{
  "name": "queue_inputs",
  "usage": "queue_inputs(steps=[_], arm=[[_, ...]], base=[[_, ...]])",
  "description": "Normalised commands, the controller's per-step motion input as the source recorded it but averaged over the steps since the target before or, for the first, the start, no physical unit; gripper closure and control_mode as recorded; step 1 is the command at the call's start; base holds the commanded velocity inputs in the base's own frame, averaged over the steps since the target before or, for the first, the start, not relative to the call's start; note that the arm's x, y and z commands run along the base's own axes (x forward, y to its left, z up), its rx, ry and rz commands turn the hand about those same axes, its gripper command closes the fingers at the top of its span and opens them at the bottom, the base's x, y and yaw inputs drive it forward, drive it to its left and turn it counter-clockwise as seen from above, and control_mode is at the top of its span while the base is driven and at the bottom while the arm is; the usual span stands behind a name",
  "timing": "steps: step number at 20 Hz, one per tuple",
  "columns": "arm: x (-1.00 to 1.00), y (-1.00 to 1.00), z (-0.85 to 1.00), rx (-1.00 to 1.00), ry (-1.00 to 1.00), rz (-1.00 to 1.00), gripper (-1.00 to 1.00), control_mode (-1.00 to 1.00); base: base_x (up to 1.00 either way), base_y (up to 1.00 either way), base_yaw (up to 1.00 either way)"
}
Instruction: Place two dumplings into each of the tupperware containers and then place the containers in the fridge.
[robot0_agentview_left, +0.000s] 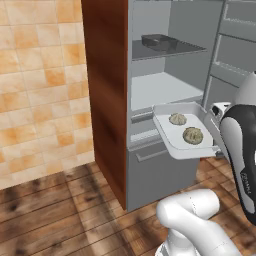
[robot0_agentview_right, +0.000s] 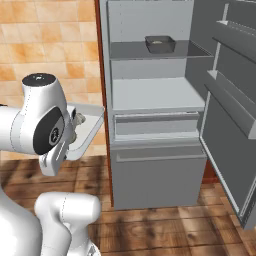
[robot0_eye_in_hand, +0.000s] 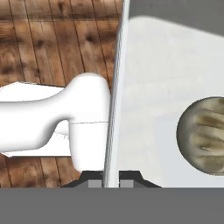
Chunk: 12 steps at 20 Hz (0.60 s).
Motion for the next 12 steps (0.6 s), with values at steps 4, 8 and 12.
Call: queue_inputs(steps=[4,8,12], arm=[[0.00,0.00,0.00,0.00,0.00,0.00,1.00,1.00],[0.00,0.00,0.00,0.00,0.00,0.00,1.00,1.00],[0.00,0.00,0.00,0.00,0.00,0.00,1.00,1.00]], base=[[0.34,-0.48,0.34],[0.36,-0.45,0.20],[0.88,-0.66,0.25]])
